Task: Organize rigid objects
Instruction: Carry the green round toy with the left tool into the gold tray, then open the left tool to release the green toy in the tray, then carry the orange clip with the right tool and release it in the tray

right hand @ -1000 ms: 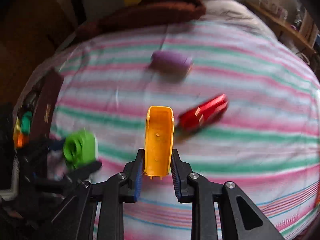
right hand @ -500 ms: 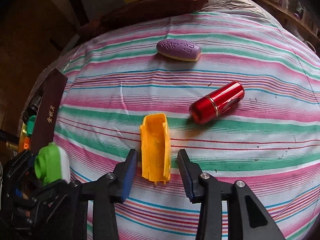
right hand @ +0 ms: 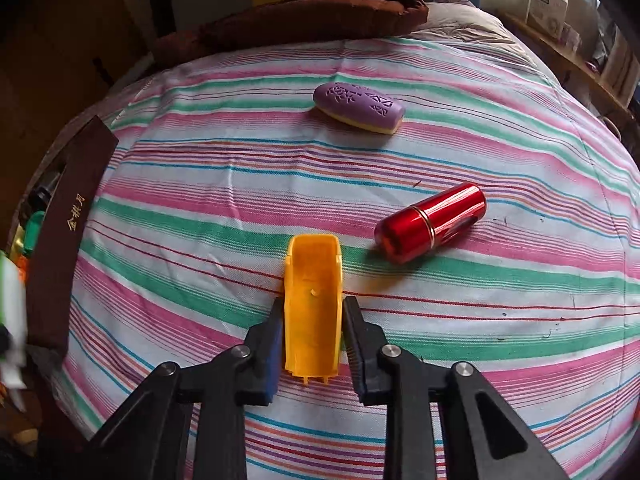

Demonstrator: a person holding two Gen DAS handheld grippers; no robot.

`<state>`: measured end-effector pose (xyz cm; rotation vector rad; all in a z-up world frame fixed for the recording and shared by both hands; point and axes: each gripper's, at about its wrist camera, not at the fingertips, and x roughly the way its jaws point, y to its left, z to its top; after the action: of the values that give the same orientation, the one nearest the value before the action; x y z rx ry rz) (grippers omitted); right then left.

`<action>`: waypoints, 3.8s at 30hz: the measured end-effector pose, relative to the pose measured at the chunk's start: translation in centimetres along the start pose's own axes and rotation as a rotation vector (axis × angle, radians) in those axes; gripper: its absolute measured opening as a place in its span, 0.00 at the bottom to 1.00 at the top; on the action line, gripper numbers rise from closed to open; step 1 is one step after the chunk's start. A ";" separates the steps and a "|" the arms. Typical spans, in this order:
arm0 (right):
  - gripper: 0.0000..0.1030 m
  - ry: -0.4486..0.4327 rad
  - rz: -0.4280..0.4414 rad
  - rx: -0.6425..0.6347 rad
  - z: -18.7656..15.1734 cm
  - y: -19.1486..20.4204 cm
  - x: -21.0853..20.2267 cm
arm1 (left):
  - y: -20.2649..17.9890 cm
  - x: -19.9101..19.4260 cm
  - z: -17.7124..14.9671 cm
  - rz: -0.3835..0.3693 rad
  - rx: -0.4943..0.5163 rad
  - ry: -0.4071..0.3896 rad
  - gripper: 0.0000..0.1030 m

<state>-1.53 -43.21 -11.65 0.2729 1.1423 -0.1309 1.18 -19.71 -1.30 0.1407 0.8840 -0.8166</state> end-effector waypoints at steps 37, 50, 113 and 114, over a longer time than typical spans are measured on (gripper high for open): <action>0.25 -0.037 -0.082 -0.102 -0.7 1.6 -0.5 | 18.8 -4.4 -9.0 0.361 -0.438 0.091 0.68; 0.25 -0.048 -0.118 -0.153 -1.1 2.2 -0.5 | 16.7 -7.9 -7.1 0.487 -0.345 -0.039 0.70; 0.25 -0.198 0.234 -0.371 0.4 21.5 -9.1 | 19.3 -11.0 -9.7 0.550 -0.417 -0.101 0.70; 0.25 -0.191 0.260 -0.399 0.6 22.9 -8.8 | 19.3 -11.0 -9.7 0.549 -0.416 -0.102 0.70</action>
<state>0.86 -21.76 -0.02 0.0499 0.9109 0.2929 4.27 4.21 -3.57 -0.0260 0.8445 -0.1201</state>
